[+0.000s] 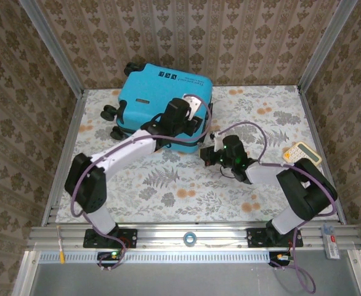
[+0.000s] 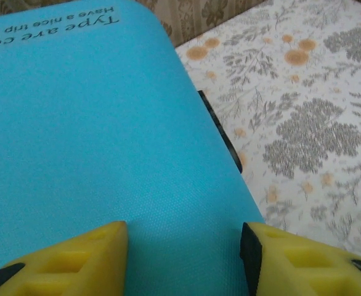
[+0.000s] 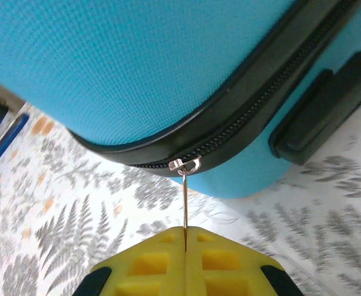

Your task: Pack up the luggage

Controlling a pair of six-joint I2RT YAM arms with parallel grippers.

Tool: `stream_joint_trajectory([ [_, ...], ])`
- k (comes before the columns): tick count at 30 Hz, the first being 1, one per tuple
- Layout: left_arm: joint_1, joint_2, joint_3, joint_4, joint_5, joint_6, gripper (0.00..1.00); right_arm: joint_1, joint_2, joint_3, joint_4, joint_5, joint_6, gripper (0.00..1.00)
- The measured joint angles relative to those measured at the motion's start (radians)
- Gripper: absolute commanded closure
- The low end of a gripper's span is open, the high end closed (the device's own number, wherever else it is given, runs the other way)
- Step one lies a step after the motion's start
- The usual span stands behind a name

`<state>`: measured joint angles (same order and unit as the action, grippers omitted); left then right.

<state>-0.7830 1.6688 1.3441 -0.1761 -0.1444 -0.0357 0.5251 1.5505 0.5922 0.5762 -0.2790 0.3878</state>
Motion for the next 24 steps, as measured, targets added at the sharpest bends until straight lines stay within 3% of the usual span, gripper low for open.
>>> stream_joint_trajectory([
  [9, -0.014, -0.138, -0.002, -0.268, 0.001, 0.002, 0.36, 0.075, -0.046, -0.012, -0.045, 0.01, -0.153, 1.0],
  [17, -0.097, -0.037, 0.148, -0.409, -0.139, 0.0, 0.34, 0.073, -0.035, -0.012, -0.03, -0.008, -0.2, 1.0],
  [24, -0.108, 0.047, 0.22, -0.45, -0.256, -0.011, 0.35, 0.068, -0.003, -0.01, 0.004, -0.028, -0.228, 0.98],
])
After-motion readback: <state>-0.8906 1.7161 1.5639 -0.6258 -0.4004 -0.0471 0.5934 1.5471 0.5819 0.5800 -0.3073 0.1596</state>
